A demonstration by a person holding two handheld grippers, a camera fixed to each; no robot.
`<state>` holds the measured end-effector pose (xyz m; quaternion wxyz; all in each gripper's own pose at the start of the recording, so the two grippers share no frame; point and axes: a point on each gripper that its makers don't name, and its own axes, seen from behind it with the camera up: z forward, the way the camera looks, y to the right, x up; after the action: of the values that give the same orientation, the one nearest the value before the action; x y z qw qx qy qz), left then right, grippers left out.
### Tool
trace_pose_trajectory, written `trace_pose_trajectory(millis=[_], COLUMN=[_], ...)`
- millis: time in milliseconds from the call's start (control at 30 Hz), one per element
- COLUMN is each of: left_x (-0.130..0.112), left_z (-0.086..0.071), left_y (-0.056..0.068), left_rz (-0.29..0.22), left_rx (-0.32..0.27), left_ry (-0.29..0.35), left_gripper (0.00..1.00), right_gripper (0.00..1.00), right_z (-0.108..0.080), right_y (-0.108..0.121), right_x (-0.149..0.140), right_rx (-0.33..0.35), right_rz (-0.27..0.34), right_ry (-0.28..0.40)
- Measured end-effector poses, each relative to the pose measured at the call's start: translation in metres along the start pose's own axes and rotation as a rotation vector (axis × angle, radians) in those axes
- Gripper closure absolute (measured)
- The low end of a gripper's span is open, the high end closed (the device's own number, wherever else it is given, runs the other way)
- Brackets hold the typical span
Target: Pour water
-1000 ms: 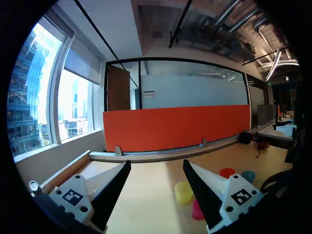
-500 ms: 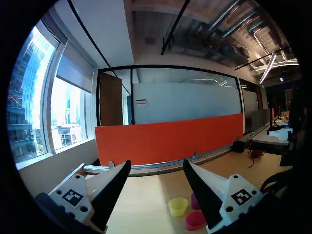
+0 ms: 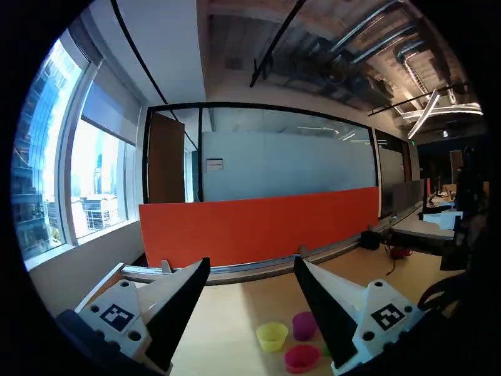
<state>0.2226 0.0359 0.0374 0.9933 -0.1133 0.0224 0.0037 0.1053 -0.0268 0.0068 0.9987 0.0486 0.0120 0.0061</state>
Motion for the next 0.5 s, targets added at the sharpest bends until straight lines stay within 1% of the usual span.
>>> trace_pose_trajectory(millis=[133,267,500], left_x=[-0.001,-0.003,-0.009], left_z=[0.001,0.004,0.006], left_y=[0.005,0.012,0.028], left_rz=[-0.002,0.003,-0.003], left_rx=[-0.037,-0.088,-0.186], left_ry=[-0.014,-0.032,-0.058], left_gripper=[0.01,0.01,0.01], right_gripper=[0.0,0.0,0.0], right_z=[0.0,0.0,-0.003], right_y=[-0.001,-0.005,-0.026], right_x=[0.0,-0.002,-0.001], right_rx=[0.024,0.064,0.179], right_rz=[0.002,0.001,-0.012], right_ry=[-0.004,-0.013,-0.014])
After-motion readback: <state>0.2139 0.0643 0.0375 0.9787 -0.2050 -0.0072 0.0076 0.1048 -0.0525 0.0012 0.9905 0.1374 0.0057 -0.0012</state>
